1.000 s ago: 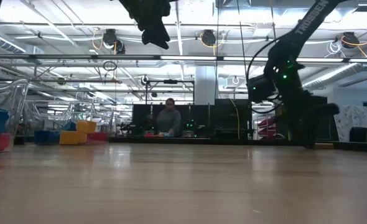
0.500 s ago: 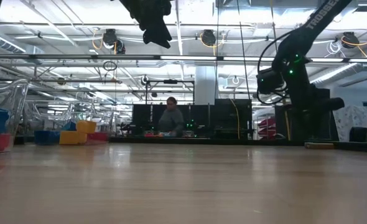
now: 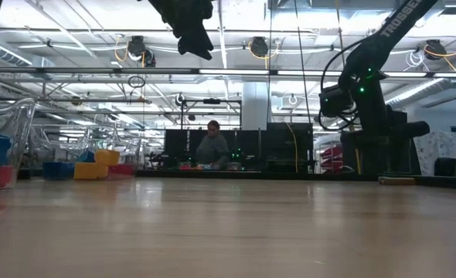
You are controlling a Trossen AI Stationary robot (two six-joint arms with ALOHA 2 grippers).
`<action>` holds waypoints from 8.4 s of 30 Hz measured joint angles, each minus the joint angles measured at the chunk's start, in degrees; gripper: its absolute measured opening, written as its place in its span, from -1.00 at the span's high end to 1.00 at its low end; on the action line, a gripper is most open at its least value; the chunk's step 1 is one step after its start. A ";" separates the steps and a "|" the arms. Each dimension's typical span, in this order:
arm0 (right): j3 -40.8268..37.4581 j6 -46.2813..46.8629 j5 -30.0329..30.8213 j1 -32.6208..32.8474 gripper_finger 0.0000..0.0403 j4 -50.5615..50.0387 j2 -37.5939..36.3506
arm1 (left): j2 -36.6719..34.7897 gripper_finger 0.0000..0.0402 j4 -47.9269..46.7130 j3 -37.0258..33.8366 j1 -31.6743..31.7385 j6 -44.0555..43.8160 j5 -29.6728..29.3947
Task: Sort blocks by size
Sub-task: Put the brown rectangular block into the bottom right transparent bin, then put the blue rectangular block into the bottom right transparent bin
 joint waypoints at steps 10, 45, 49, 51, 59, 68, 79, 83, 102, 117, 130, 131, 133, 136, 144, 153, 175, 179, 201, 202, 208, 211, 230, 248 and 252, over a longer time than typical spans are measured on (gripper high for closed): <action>-3.93 5.71 -2.56 4.15 0.00 0.09 -0.02 | 0.00 -0.03 0.65 0.00 0.13 1.14 -0.39; -9.27 -2.42 -0.78 1.79 0.12 7.09 -1.69 | 0.00 -0.03 3.36 0.00 0.28 1.05 -2.08; -9.25 2.17 2.57 2.73 0.17 5.40 -4.53 | 0.00 -0.03 4.28 0.00 0.28 1.05 -2.29; -9.25 5.01 5.61 2.45 0.20 2.60 -6.47 | 0.00 -0.03 4.51 0.00 0.34 1.06 -2.29; -10.08 6.69 9.30 -0.17 0.33 -2.46 -8.63 | 0.68 -0.03 5.56 0.00 0.74 1.05 -2.42; -14.61 7.25 5.74 -0.48 0.47 4.97 -5.38 | 1.90 -0.03 4.74 0.00 0.87 1.05 -2.47; -10.62 -8.23 -7.32 5.58 0.47 11.07 -7.23 | 1.90 -0.04 6.61 0.00 1.52 1.04 -2.46; -7.54 -7.57 -7.20 10.62 0.47 10.32 -7.65 | 1.90 -0.03 7.37 0.00 2.15 0.68 -2.52; -4.36 -33.20 -7.37 11.59 0.47 10.12 -9.02 | 1.90 -0.03 6.94 0.00 2.43 0.25 -2.79; 25.33 -74.06 -8.47 7.21 0.48 -20.85 4.73 | 1.90 -0.03 9.45 0.00 2.43 1.20 -2.86; 35.99 -86.84 -14.19 3.35 -0.03 -33.61 26.08 | 1.88 -0.03 4.99 0.00 2.10 -1.96 -2.86; 35.99 -87.31 -15.65 3.35 -0.08 -34.44 27.02 | 1.88 -0.03 4.98 0.00 2.10 -1.96 -2.86; 35.99 -88.33 -16.99 3.35 -0.17 -35.32 28.54 | 1.88 -0.03 5.08 0.00 2.10 -1.94 -2.86; 35.99 -89.89 -17.25 3.35 -0.24 -35.60 29.81 | 1.88 -0.03 6.02 0.00 2.10 -1.92 -2.86; 35.99 -91.01 -17.55 2.96 -0.24 -35.37 31.87 | 1.88 -0.03 8.58 0.00 2.10 -1.46 -2.86; 36.91 -87.64 -27.66 3.44 -0.17 -28.19 31.69 | 1.88 -0.03 8.69 0.00 2.23 -0.37 -2.86; 37.00 -90.33 -23.70 -1.98 -0.13 -25.50 36.53 | 1.88 -0.03 8.96 0.00 2.29 -0.41 -3.32; 37.06 -91.82 -23.58 -1.57 -0.11 -26.13 37.74 | 1.88 -0.03 8.76 0.00 2.37 -0.43 -3.87; 35.30 -91.23 -27.74 8.52 0.67 -36.31 12.18 | 1.86 -0.03 9.66 0.00 2.05 -4.82 -6.03; 34.81 -90.19 -29.48 9.71 0.67 -36.42 9.97 | 1.86 -0.03 9.66 0.00 1.93 -5.04 -6.03; 26.55 -82.09 -33.93 17.72 0.67 -36.29 -3.09 | 1.86 -0.03 9.71 0.00 0.69 -6.49 -6.05; 20.58 -80.21 -37.71 23.25 0.67 -36.39 -8.46 | 1.86 -0.03 10.16 0.00 0.05 -6.51 -6.08; 1.95 -47.37 -45.71 51.53 0.26 -28.14 -19.71 | 1.86 -0.03 13.05 0.00 -3.08 -12.50 -6.34; 1.13 -30.45 -45.56 47.02 -0.59 -4.26 -19.74 | 1.86 -0.03 11.43 0.00 -3.61 -8.44 -6.38; 1.13 -29.38 -43.51 41.51 -0.59 -2.28 -19.74 | 1.86 -0.03 10.49 0.00 -3.61 -6.18 -6.38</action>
